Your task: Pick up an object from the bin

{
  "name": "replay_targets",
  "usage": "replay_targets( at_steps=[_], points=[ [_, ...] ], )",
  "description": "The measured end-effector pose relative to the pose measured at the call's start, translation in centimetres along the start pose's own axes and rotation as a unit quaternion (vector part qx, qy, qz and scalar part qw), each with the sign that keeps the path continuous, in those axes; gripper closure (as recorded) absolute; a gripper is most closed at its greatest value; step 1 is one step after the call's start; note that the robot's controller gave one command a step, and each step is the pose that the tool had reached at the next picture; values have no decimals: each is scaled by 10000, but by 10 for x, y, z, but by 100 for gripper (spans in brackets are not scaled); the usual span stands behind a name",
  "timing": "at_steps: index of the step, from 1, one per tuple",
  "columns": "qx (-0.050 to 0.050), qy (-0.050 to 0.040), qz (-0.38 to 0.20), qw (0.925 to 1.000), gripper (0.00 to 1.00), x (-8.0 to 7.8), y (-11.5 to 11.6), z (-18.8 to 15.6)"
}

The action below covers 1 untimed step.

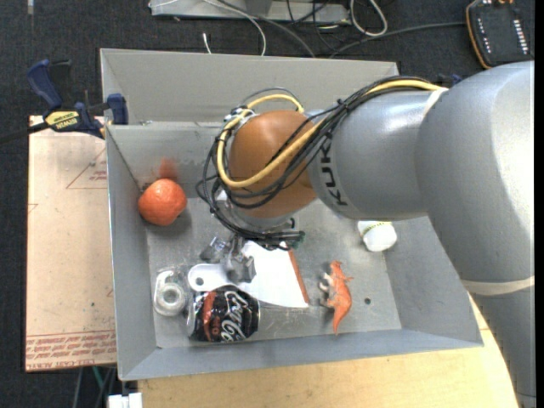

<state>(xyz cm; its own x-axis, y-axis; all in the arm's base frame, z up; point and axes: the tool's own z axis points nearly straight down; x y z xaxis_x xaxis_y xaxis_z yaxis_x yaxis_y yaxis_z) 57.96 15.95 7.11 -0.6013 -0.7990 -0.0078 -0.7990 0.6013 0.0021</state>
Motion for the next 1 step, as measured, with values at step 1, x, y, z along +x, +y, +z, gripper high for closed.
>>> replay_targets(
  at_steps=[1],
  points=[
    [-38,50,0,10000,100,3,3,-22]
  ],
)
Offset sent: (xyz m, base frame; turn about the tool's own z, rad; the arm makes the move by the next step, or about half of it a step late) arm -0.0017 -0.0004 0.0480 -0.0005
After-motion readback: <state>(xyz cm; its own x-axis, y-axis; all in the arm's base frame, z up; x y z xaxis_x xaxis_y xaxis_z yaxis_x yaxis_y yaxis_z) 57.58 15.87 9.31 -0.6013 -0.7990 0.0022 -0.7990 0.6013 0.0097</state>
